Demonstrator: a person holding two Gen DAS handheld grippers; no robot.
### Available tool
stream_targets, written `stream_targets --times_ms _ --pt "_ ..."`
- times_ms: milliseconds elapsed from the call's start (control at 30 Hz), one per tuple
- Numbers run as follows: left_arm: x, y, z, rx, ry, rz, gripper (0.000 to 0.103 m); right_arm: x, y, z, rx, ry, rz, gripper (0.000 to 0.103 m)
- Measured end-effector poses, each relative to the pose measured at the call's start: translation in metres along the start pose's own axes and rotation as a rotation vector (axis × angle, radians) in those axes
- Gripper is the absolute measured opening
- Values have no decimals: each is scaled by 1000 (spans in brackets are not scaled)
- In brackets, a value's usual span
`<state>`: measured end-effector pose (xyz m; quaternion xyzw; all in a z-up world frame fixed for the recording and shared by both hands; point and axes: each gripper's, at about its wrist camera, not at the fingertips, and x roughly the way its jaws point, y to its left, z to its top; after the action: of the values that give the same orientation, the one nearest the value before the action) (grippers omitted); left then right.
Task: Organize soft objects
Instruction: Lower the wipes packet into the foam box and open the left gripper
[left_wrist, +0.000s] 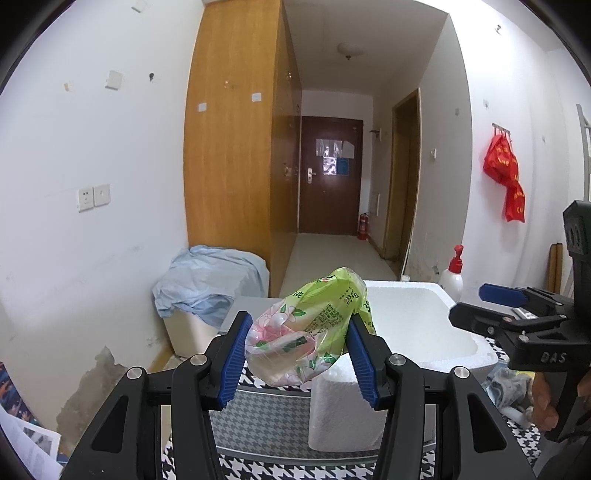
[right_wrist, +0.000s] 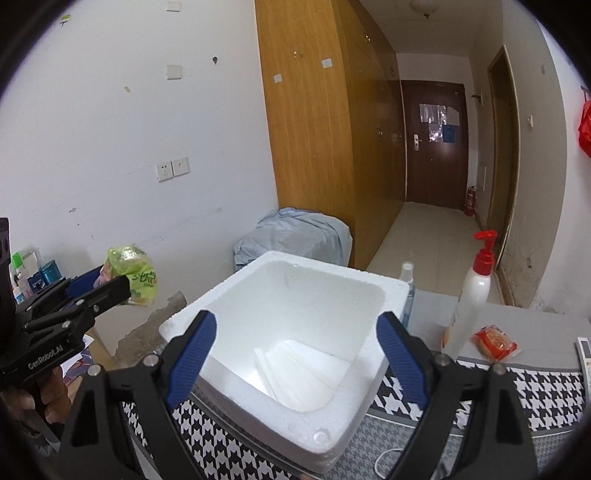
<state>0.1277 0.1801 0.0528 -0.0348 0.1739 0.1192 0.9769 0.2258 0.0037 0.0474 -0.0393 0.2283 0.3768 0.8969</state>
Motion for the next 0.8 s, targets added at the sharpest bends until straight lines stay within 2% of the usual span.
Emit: stream_targets --times_ms 67,600,800 --pt "2 0 1 -4 0 4 53 -3 1 -1 -13 -1 -1 103" --pt "15 -27 11 41 15 -55 53 -26 -13 -9 0 -43 -24 103" --pt "22 -39 16 53 26 -99 53 -40 -24 -17 6 -52 -64 103"
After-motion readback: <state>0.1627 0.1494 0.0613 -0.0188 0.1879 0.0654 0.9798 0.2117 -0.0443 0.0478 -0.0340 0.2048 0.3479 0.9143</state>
